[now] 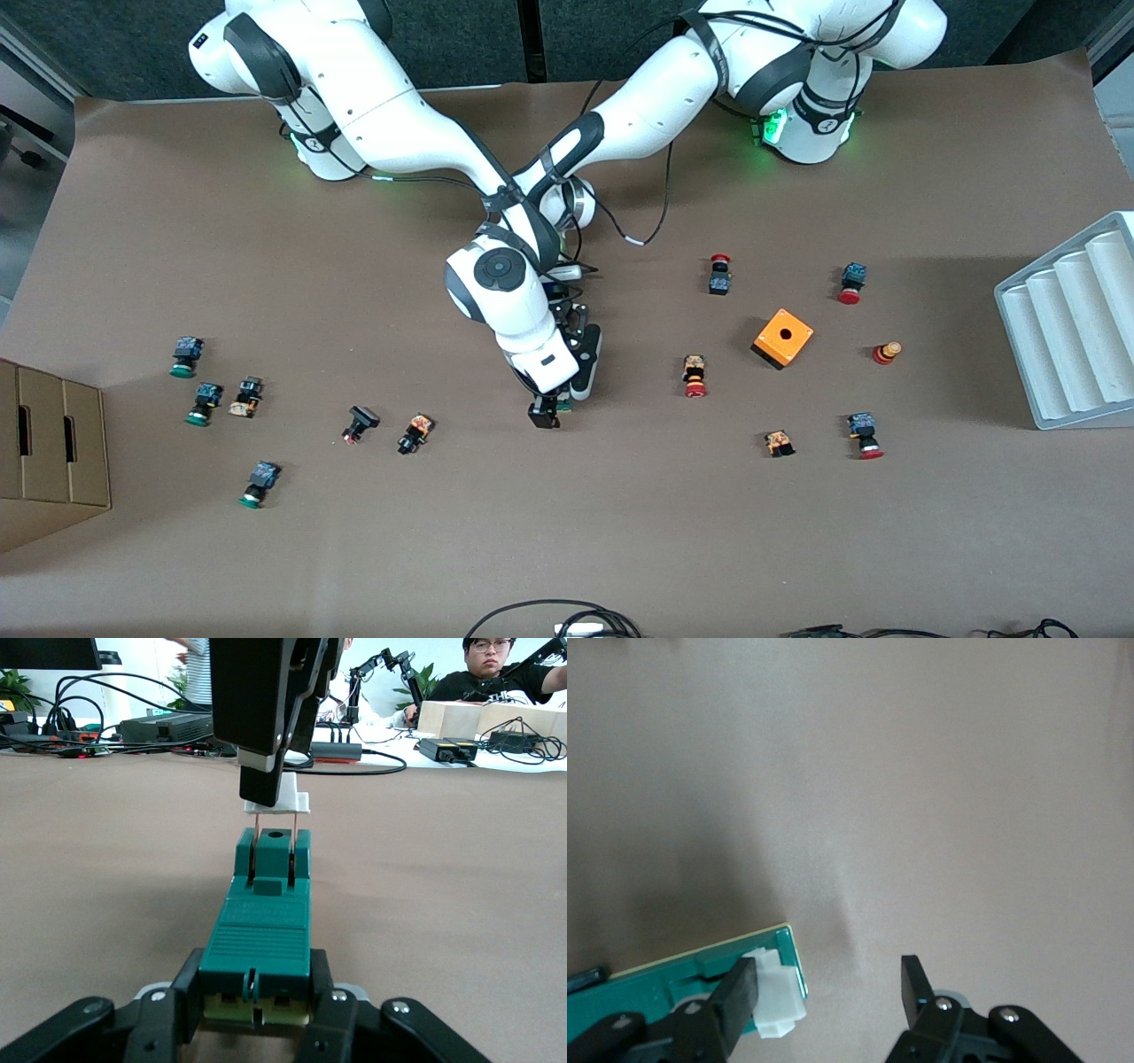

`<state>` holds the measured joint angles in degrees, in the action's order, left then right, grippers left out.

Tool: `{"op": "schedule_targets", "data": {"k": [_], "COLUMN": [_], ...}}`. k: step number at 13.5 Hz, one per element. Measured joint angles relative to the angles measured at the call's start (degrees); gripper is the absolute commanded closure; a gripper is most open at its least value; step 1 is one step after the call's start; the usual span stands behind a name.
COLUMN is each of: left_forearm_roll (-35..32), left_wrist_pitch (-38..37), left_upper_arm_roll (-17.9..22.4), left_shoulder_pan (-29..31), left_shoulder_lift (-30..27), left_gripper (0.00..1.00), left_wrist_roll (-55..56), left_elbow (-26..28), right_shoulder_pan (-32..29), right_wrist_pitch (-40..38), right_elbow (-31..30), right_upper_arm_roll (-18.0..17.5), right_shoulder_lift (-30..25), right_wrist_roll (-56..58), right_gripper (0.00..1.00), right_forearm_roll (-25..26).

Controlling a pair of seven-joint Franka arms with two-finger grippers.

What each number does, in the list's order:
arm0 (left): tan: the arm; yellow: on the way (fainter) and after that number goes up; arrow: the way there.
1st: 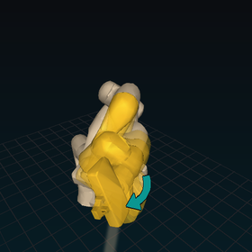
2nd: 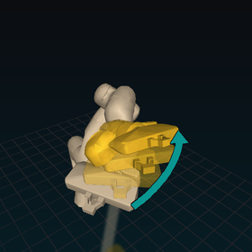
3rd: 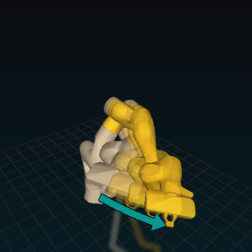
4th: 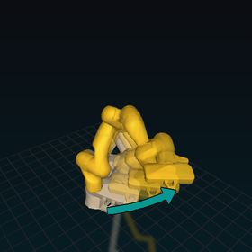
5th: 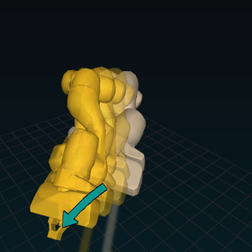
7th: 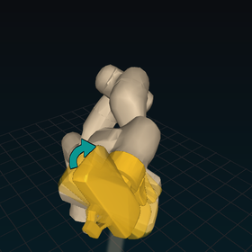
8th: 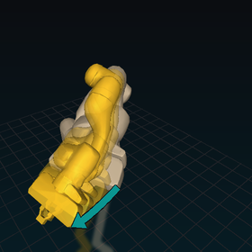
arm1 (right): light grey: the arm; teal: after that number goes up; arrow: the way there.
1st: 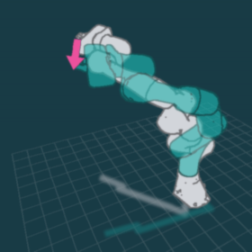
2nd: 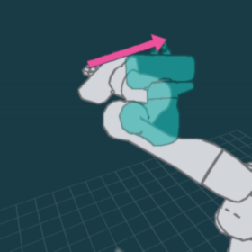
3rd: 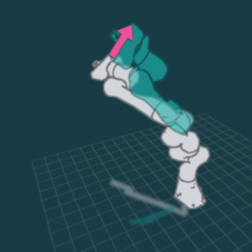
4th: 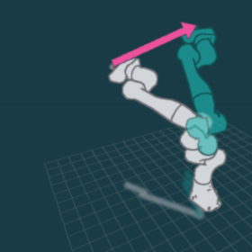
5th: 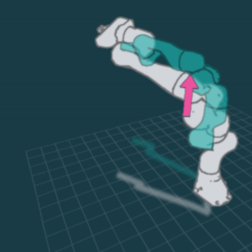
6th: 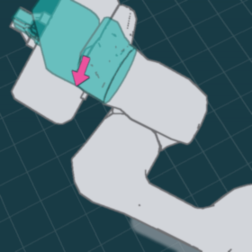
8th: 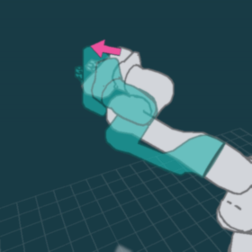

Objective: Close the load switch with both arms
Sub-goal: 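Press the white toggle fully to the switch end with the right gripper, then lift the right gripper up off the switch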

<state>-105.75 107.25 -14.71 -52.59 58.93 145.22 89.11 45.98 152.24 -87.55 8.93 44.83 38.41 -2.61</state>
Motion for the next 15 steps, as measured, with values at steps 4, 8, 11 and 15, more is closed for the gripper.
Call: {"op": "schedule_targets", "data": {"k": [4, 8, 11, 15], "left_forearm_roll": [0.0, 0.0, 0.0, 0.0], "left_wrist_pitch": [0.0, 0.0, 0.0, 0.0], "left_upper_arm_roll": [0.0, 0.0, 0.0, 0.0], "left_shoulder_pan": [0.0, 0.0, 0.0, 0.0], "left_shoulder_lift": [0.0, 0.0, 0.0, 0.0], "left_gripper": [0.57, 0.57, 0.57, 0.57], "left_wrist_roll": [0.0, 0.0, 0.0, 0.0], "left_elbow": [0.0, 0.0, 0.0, 0.0], "right_shoulder_pan": [-0.42, -0.61, -0.74, -0.79], "right_wrist_pitch": [0.0, 0.0, 0.0, 0.0], "right_elbow": [1.55, 2.44, 2.97, 3.88], "right_upper_arm_roll": [0.03, 0.05, 0.05, 0.05], "right_shoulder_lift": [1.09, 1.8, 2.3, 3.17], "right_wrist_roll": [0.0, 0.0, 0.0, 0.0], "right_gripper": [0.27, 0.27, 0.27, 0.27], "right_forearm_roll": [0.0, 0.0, 0.0, 0.0]}}
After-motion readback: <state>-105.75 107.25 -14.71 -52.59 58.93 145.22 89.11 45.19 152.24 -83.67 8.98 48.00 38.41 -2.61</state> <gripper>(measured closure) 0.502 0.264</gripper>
